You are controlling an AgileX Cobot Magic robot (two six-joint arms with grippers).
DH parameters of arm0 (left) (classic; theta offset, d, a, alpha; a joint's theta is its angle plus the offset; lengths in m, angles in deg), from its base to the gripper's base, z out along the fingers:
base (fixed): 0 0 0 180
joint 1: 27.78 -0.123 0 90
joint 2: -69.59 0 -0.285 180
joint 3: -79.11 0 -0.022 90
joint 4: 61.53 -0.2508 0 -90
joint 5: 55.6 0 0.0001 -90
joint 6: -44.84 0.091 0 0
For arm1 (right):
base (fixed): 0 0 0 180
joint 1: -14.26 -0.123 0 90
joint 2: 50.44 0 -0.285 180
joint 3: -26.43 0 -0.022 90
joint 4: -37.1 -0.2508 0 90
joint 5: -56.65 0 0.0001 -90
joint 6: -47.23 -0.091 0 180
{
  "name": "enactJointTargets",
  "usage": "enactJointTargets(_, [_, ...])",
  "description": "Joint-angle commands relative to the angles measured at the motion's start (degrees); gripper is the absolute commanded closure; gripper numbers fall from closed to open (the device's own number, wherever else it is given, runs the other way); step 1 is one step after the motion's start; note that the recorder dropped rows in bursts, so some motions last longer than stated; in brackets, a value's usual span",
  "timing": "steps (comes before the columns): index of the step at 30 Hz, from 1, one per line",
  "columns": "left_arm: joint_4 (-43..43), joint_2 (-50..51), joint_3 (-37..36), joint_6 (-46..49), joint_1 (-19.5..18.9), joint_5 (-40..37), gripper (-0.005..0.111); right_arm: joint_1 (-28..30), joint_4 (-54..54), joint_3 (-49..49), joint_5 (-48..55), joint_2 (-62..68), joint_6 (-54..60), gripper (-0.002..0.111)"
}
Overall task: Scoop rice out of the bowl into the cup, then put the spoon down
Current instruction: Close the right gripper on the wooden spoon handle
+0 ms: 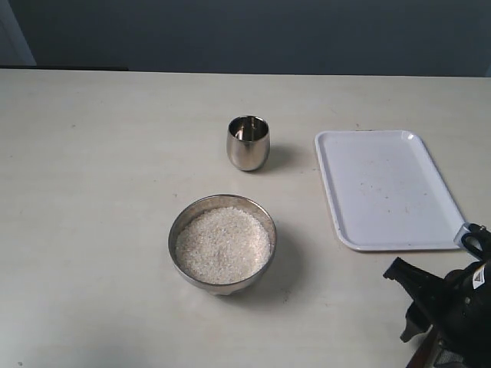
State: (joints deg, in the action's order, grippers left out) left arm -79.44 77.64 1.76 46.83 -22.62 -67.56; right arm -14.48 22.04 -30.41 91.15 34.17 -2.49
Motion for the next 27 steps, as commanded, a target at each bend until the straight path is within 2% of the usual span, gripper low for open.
enactJointTargets(1, [0.0,-0.3,0.1,-0.4,0.1,0.1,0.106,0.0,0.5,-0.1,-0.8,0.0,0.0,0.065])
enactJointTargets(27, [0.0,-0.3,0.1,-0.4,0.1,0.4,0.106,0.0,2.5,-0.1,-2.5,2.7,-0.3,0.065])
